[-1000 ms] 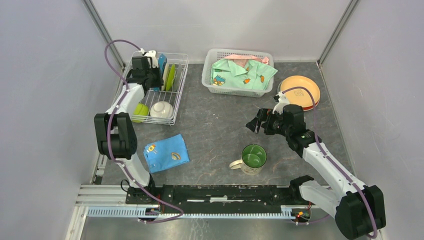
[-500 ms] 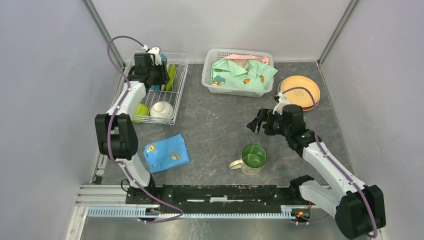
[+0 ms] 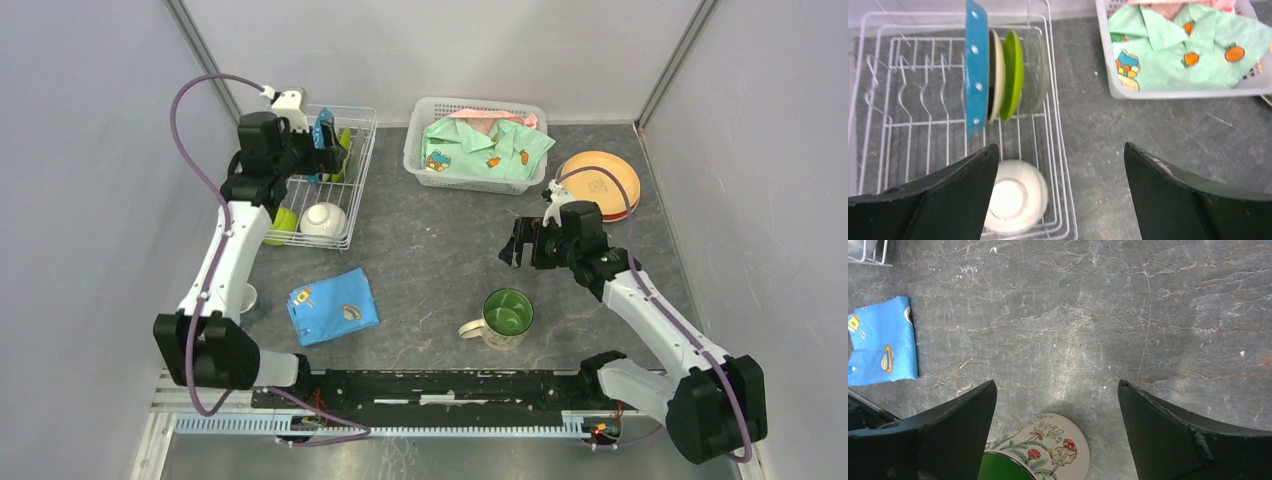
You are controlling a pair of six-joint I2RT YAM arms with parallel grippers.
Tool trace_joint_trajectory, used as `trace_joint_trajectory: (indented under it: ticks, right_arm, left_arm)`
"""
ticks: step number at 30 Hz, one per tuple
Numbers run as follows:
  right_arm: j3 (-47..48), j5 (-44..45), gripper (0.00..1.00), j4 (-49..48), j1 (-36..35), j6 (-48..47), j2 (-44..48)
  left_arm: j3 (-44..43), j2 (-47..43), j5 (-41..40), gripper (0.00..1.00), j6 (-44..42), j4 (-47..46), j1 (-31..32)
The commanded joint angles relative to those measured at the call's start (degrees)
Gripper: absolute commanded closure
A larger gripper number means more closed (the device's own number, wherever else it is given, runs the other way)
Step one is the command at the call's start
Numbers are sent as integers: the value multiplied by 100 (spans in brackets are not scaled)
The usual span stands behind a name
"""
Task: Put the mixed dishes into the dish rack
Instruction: Pick up the cup at the center of the board.
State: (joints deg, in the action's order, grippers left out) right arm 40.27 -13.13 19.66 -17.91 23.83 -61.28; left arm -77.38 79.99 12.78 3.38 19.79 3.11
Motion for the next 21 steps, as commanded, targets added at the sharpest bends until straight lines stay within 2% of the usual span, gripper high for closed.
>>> trace_joint_trajectory:
  ticks: [1, 9, 11, 13, 18, 21]
  right_arm:
    - [227, -95, 2, 22, 18, -327, 271]
    - [804, 88, 15, 1222, 12, -849, 329]
    - [837, 27, 18, 1439, -5, -942, 368]
    - [859, -124, 20, 1611, -42, -1035, 405]
    - [877, -285, 23, 2019, -272, -1147, 466]
    - [895, -248, 23, 2261, -454, -1197, 502]
  left_arm:
    - [742, -577, 210, 0, 489, -164, 129]
    - [2020, -1733, 395, 0, 1001, -729, 252]
    - [2392, -2070, 241, 0, 1181, -1090, 251]
    - [2743, -2338, -75, 0, 1737, -1386, 249]
    - [2875, -2214, -353, 0, 2383, -1138, 264]
    - [3045, -2220, -83, 0, 2372, -1331, 275]
